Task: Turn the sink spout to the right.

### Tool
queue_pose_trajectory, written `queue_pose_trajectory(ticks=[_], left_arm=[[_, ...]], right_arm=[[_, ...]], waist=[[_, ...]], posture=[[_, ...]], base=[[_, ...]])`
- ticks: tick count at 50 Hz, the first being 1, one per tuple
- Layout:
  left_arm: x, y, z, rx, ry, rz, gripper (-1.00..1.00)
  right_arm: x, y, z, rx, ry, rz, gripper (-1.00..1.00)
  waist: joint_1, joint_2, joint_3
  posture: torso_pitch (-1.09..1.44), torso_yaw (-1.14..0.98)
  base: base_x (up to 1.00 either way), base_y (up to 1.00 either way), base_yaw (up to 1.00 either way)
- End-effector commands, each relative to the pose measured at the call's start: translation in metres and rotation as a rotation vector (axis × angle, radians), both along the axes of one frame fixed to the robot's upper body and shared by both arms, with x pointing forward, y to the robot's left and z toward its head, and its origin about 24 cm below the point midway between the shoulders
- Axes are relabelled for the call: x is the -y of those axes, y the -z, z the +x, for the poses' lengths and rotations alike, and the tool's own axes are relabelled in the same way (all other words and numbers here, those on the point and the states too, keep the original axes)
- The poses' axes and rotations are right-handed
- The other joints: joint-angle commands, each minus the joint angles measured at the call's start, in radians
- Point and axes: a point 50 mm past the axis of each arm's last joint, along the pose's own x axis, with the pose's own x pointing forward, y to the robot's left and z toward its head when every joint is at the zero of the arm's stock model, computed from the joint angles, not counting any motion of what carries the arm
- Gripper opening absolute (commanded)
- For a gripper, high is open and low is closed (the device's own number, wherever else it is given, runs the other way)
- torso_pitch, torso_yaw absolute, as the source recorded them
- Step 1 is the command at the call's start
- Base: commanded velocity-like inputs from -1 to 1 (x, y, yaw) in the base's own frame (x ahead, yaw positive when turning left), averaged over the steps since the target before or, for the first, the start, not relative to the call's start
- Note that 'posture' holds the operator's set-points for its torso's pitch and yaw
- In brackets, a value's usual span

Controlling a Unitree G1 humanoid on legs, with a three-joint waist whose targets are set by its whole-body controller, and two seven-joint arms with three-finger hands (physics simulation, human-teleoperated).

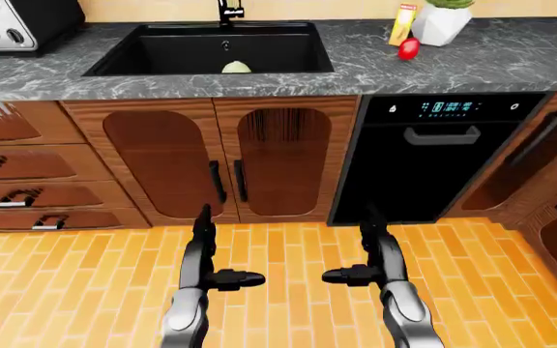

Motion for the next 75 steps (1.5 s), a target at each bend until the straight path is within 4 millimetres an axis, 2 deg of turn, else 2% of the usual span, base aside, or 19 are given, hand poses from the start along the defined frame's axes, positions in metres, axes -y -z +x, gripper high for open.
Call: queue_pose_trajectory(ticks=[1,3,5,7,8,26,27,30,31,34,35,37,38,39,46,47,55,70,75], left_arm=[[0.001,-0.039,0.008,0.187,0.008,0.005,1.0],[0.0,-0.04,0.007,0.19,0.007,0.003,1.0],[0.0,-0.043,0.005,0.193,0.009,0.003,1.0],[0.001,-0.044,0.005,0.196,0.011,0.004,1.0],[0.001,-0.044,0.006,0.197,0.009,0.006,1.0],[0.0,-0.054,0.0,0.225,0.002,0.009,1.0],[0.0,-0.054,0.0,0.228,0.001,0.009,1.0],[0.0,-0.055,-0.001,0.242,-0.05,-0.004,1.0],[0.023,-0.047,-0.017,0.271,0.07,0.102,1.0],[0.003,-0.062,-0.007,0.269,0.007,0.059,1.0],[0.0,-0.064,-0.004,0.269,-0.006,0.057,1.0],[-0.003,-0.064,-0.002,0.27,-0.011,0.053,1.0],[-0.002,-0.063,-0.003,0.269,-0.009,0.052,1.0],[-0.001,-0.061,-0.003,0.27,-0.006,0.055,1.0],[-0.002,-0.06,-0.001,0.267,-0.01,0.058,1.0],[-0.003,-0.06,-0.001,0.267,-0.01,0.056,1.0],[0.0,-0.058,-0.001,0.265,-0.007,0.062,1.0],[-0.003,-0.059,0.004,0.268,-0.019,0.074,1.0],[-0.014,-0.077,0.028,0.243,-0.047,0.034,1.0]], right_arm=[[-0.003,-0.04,0.008,0.187,-0.008,-0.036,1.0],[-0.003,-0.035,0.008,0.184,-0.004,-0.037,1.0],[-0.003,-0.037,0.007,0.19,-0.002,-0.038,1.0],[-0.002,-0.036,0.007,0.187,0.004,-0.046,1.0],[-0.002,-0.035,0.008,0.188,0.004,-0.043,1.0],[-0.002,-0.038,-0.001,0.206,0.003,-0.101,1.0],[-0.001,-0.039,-0.001,0.206,0.002,-0.103,1.0],[-0.001,-0.039,-0.002,0.204,0.004,-0.107,1.0],[0.0,-0.04,-0.003,0.205,0.006,-0.113,1.0],[0.002,-0.042,-0.006,0.217,0.012,-0.097,1.0],[0.002,-0.041,-0.005,0.216,0.014,-0.097,1.0],[0.001,-0.041,-0.004,0.22,0.013,-0.09,1.0],[0.0,-0.041,-0.003,0.22,0.011,-0.089,1.0],[0.0,-0.041,-0.003,0.219,0.01,-0.087,1.0],[0.0,-0.041,-0.003,0.221,0.011,-0.079,1.0],[-0.001,-0.041,-0.003,0.221,0.009,-0.078,1.0],[0.0,-0.043,-0.003,0.228,0.01,-0.07,1.0],[0.003,-0.038,0.0,0.187,0.026,-0.092,1.0],[0.015,-0.058,0.0,0.2,0.047,-0.09,1.0]], waist=[[-0.002,-0.008,-0.001],[0.008,-0.001,-0.063],[0.006,-0.008,-0.018],[0.007,-0.007,-0.07],[0.008,-0.007,-0.075],[0.008,-0.004,-0.089],[0.007,0.003,-0.104],[0.004,-0.066,-0.055],[-0.003,-0.069,-0.06],[-0.008,-0.075,-0.041],[-0.014,-0.028,-0.057],[-0.025,0.032,-0.042],[-0.027,0.087,-0.051],[-0.017,0.053,-0.041],[0.005,-0.05,-0.053],[0.012,-0.03,-0.057],[0.009,-0.011,-0.081],[0.008,-0.005,-0.1],[0.013,-0.005,-0.101]], posture=[[0.0,0.0],[0.0,0.0],[0.0,0.0],[0.0,0.0],[0.0,0.0],[0.0,0.0],[0.0,0.0],[0.0,0.0],[0.0,0.0],[0.0,0.0],[0.0,0.0],[0.0,0.0],[0.0,0.0],[0.0,0.0],[0.0,0.0],[0.0,0.0],[0.0,0.0],[0.0,0.0],[0.0,0.0]], base=[[0.0,0.0,0.0],[0.0,0.0,0.0],[0.0,0.0,0.0],[0.0,0.0,0.0],[0.0,0.0,0.0],[0.0,0.0,0.0],[0.0,0.15,0.0],[0.0,0.84,0.0],[0.0,1.0,0.0],[0.0,0.72,0.0],[0.0,0.0,0.0],[0.0,0.0,0.0],[0.0,0.0,0.0],[0.0,0.0,0.0],[0.0,0.0,0.0],[0.0,0.0,0.0],[0.0,0.0,0.0],[0.0,0.0,0.0],[0.0,0.0,0.0]])
